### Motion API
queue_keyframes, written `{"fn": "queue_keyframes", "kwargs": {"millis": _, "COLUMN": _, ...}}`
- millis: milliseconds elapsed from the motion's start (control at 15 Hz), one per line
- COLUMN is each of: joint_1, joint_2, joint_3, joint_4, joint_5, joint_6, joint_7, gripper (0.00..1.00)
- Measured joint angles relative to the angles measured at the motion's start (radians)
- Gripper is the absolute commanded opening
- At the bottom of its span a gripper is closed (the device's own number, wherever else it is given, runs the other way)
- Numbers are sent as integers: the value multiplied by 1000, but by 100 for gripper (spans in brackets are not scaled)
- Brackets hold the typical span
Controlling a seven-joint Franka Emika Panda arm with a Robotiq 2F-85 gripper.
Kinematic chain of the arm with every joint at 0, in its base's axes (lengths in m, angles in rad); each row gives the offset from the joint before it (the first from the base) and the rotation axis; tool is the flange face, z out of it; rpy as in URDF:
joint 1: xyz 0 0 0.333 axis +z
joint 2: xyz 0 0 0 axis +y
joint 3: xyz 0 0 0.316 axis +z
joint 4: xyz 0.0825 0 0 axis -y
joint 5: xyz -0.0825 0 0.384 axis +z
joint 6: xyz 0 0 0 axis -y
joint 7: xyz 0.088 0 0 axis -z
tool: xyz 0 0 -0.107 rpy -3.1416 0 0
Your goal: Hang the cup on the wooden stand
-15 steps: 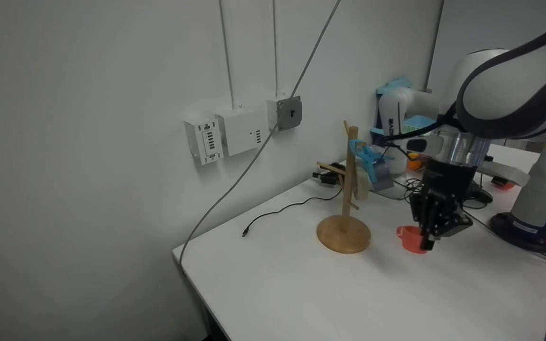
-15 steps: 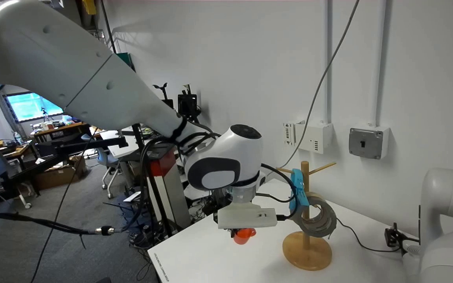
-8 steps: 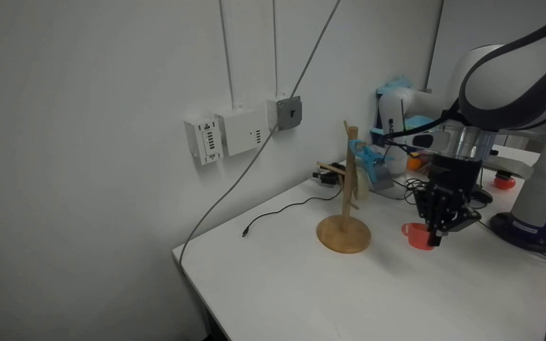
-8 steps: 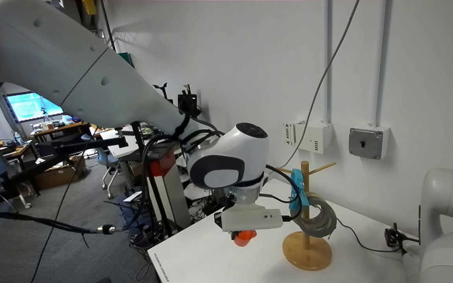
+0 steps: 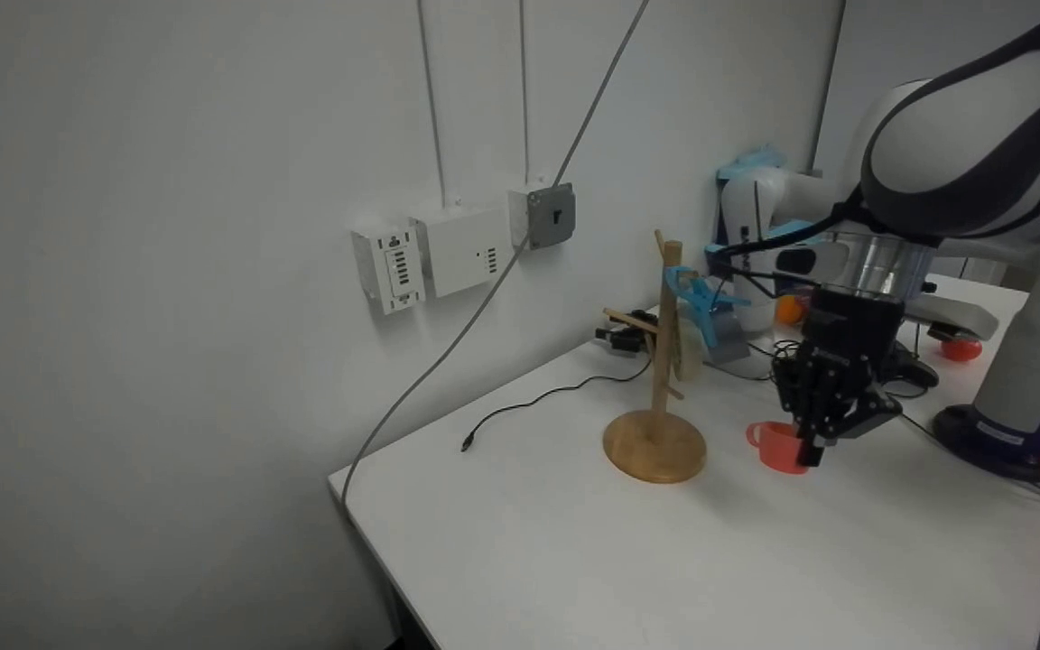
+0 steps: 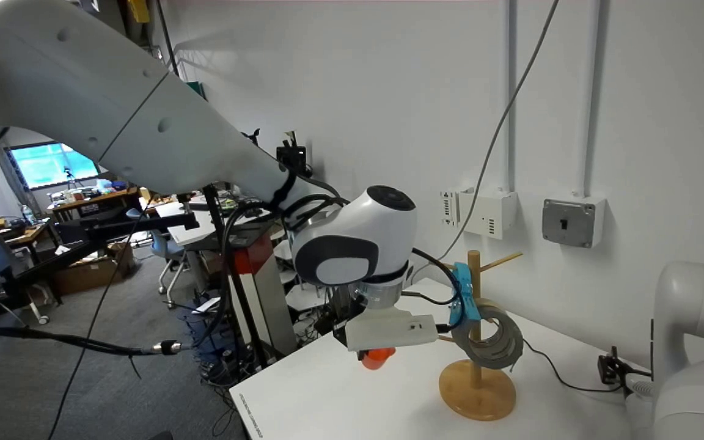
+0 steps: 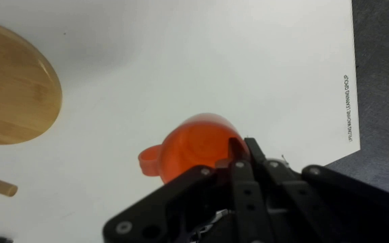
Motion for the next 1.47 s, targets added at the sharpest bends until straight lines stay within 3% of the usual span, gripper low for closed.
{"fn": "queue_keyframes", "kwargs": {"millis": 400, "joint_1": 8, "joint_2": -38, "joint_3": -1, "joint_4": 71, "joint_5": 60, "joint_6": -175, "joint_7": -124, "gripper": 1}}
{"fn": "queue_keyframes", "kwargs": {"millis": 733, "joint_1": 32, "joint_2": -95, "joint_3": -40, "joint_4": 123, "joint_5": 54, "joint_6": -327, "joint_7": -188, "gripper": 1}}
{"fn": "queue_keyframes", "kwargs": {"millis": 1467, "joint_1": 89, "joint_2": -164, "joint_3": -114, "joint_4": 204, "joint_5": -8, "joint_6": -398, "joint_7": -260, "gripper": 5}}
